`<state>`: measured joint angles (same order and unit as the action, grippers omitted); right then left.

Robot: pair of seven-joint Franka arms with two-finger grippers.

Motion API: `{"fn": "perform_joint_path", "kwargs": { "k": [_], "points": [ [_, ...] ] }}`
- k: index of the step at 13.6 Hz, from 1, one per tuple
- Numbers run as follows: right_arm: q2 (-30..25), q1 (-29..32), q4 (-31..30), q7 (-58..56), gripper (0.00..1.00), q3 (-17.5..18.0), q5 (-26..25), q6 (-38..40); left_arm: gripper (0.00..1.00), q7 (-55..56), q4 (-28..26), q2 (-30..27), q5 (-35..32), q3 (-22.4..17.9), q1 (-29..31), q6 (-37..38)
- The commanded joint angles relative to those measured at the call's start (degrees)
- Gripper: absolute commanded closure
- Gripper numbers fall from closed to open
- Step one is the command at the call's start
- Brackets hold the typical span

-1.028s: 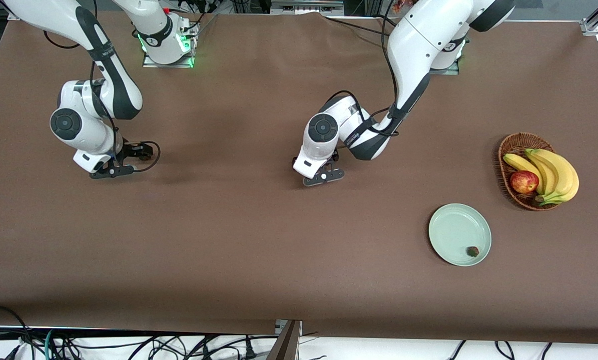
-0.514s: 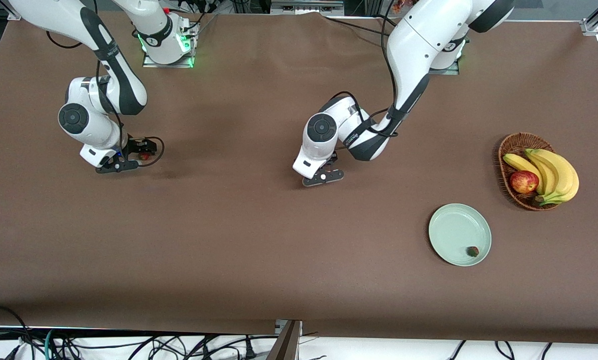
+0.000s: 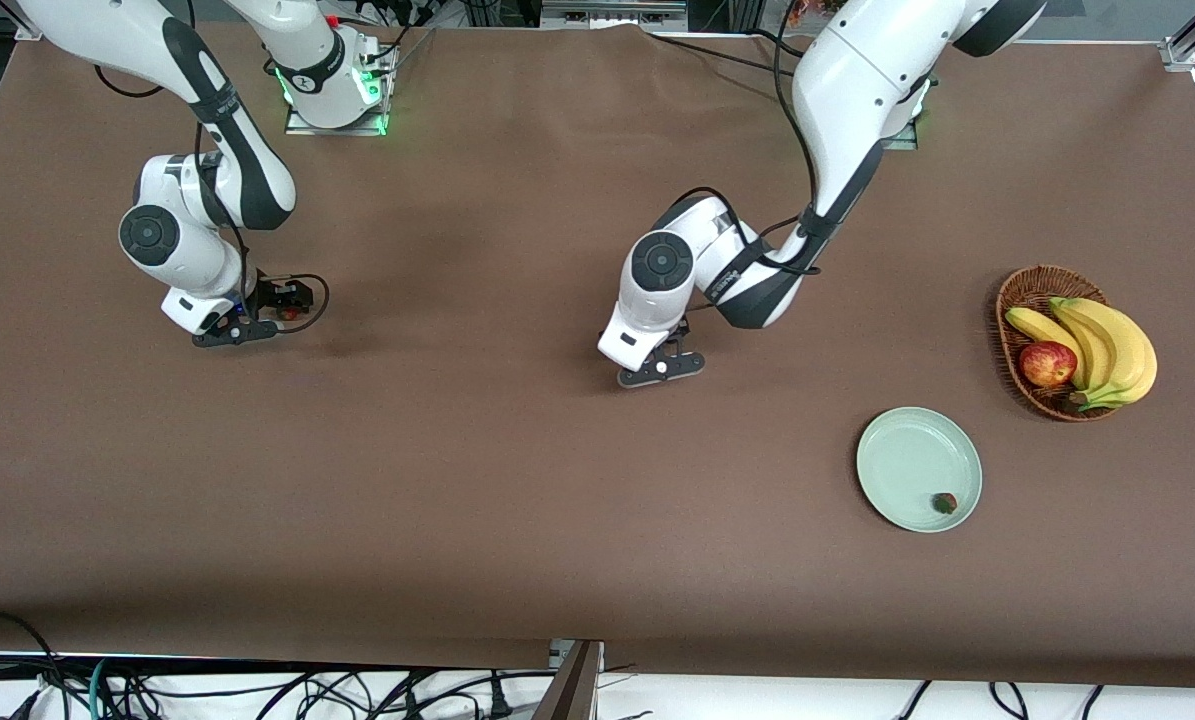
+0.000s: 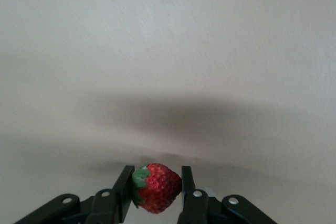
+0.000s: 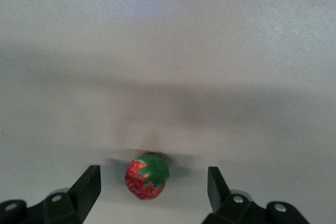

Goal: Collect all strawberries into plate
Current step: 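Carry the strawberry to the green plate and release it with the left gripper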

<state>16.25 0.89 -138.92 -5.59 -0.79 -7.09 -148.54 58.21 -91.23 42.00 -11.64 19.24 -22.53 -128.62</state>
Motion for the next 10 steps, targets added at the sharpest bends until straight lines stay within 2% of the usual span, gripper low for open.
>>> {"fn": "perform_joint_path", "kwargs": {
  "k": [1, 3, 4, 7, 9, 10],
  "points": [
    [0.09, 0.95, -1.18, -1.09, 0.16, 0.35, 0.06, -2.10, 1.00, -5.54, -0.62, -3.41, -1.11, 0.28, 2.92, 4.07],
    [0.10, 0.95, -1.18, -1.09, 0.35, 0.35, 0.06, -2.10, 1.00, -8.71, -0.71, -4.46, -1.11, 0.28, 4.95, 6.35],
    [0.10, 0.95, -1.18, -1.09, 0.37, 0.35, 0.06, -2.10, 1.00, -10.12, -0.71, -4.99, -1.11, 0.19, 6.00, 7.84],
    [0.10, 0.95, -1.27, -0.91, 0.54, 0.35, 0.06, -1.84, 1.00, -16.88, -0.71, -6.05, -1.19, 0.19, 10.39, 9.70],
    [0.10, 0.95, -1.27, -0.91, 0.59, 0.35, 0.06, -1.66, 1.00, -23.54, -0.88, -7.19, -1.11, 0.28, 13.64, 10.05],
    [0.01, 0.95, -1.27, -0.83, 0.65, 0.35, 0.06, -1.66, 1.00, -27.06, -0.79, -7.54, -1.11, 0.36, 15.31, 11.71]
  ]
}}
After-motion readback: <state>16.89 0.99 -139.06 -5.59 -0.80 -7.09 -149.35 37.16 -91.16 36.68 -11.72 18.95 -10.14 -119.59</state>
